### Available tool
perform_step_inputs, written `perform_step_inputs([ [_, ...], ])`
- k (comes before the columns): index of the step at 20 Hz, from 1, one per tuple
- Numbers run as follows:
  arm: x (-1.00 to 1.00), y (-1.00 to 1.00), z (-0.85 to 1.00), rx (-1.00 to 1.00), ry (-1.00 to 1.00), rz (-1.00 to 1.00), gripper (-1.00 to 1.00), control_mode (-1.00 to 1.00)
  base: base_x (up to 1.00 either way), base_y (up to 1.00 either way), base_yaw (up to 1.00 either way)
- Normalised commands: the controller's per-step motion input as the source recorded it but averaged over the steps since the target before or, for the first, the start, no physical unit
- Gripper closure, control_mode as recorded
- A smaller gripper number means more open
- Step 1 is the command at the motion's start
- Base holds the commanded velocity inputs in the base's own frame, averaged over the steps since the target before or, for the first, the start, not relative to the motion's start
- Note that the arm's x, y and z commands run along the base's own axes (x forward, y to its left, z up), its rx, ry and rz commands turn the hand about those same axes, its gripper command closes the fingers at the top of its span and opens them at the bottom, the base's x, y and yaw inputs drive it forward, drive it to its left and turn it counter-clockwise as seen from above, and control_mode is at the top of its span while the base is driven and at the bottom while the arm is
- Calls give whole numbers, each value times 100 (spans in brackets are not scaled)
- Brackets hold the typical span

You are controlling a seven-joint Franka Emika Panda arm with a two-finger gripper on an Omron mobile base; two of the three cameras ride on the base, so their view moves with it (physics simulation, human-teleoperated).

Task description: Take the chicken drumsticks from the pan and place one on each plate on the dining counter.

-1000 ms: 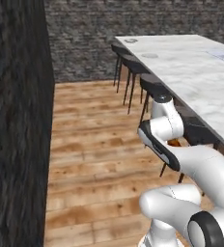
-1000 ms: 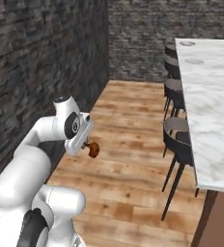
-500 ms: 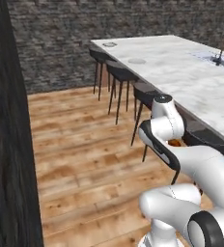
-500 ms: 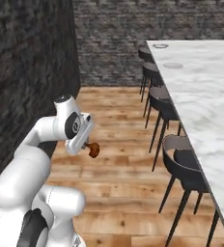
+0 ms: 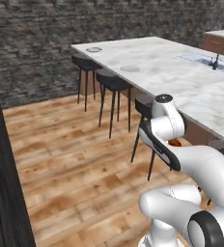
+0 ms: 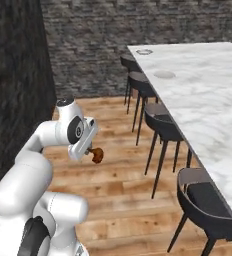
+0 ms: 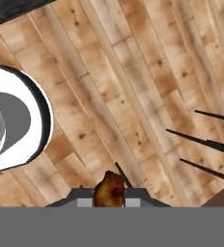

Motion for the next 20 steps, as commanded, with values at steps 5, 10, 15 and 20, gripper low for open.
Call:
perform_step_inputs([
  [5,0,0,0,0,0,0,100,100,95,59,-31],
  [10,0,0,0,0,0,0,100,100,93,61,-27],
  [15,0,0,0,0,0,0,100,100,90,67,-21],
  [20,0,0,0,0,0,0,100,100,91,63,-25],
])
